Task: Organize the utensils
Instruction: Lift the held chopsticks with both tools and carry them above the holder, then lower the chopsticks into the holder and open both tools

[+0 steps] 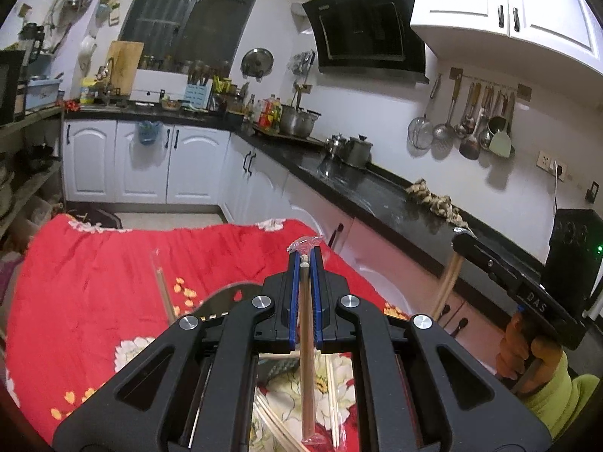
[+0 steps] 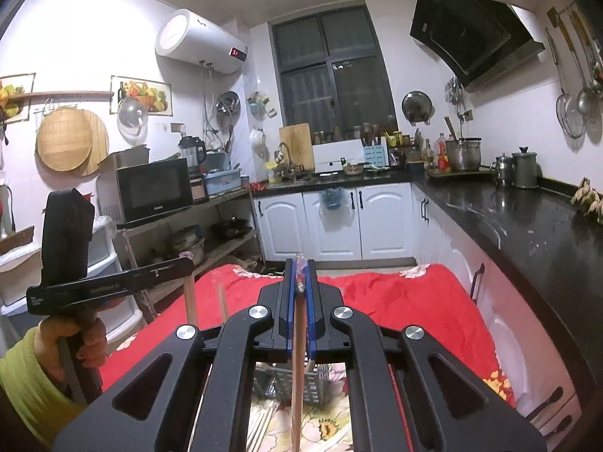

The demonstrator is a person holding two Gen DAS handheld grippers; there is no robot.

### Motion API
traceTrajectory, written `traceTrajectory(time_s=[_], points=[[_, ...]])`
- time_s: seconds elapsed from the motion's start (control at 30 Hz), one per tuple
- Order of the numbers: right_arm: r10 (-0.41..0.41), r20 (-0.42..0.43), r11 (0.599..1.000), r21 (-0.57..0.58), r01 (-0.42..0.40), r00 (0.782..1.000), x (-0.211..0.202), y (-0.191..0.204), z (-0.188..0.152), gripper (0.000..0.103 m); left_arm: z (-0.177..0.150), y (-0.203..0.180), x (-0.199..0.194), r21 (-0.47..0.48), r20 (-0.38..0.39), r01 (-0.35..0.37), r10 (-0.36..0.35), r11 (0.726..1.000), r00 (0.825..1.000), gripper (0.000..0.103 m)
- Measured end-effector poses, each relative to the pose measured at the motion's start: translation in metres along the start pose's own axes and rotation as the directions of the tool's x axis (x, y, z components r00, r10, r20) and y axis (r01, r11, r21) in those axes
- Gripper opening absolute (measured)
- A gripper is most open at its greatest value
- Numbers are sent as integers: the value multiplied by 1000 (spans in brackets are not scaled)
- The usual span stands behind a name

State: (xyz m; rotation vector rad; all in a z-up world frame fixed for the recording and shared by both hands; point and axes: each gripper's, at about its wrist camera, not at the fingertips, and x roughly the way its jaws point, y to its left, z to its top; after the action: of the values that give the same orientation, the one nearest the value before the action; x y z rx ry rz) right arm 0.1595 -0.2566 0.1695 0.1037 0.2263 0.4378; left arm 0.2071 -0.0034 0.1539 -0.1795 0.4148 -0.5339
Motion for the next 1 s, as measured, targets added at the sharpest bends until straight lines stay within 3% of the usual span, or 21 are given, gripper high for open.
traceTrajectory(time_s=[0.33, 0.57, 0.73, 1.0], points=[[18, 62, 1000, -17, -17, 998, 11, 4, 26, 5, 33, 2, -1, 20, 79, -58, 56, 998, 995, 3], [34, 128, 998, -48, -28, 991, 32, 12, 45, 5, 53, 6, 2, 58, 154, -147, 137, 987, 979, 3], [34, 171, 998, -61, -24, 985, 49, 12, 54, 5, 60, 21, 7, 46, 181, -201, 189, 979, 965, 3], [22, 154, 998, -55, -14, 988, 81, 8, 52, 5, 54, 43, 16, 21, 187, -243, 235, 970, 954, 3]])
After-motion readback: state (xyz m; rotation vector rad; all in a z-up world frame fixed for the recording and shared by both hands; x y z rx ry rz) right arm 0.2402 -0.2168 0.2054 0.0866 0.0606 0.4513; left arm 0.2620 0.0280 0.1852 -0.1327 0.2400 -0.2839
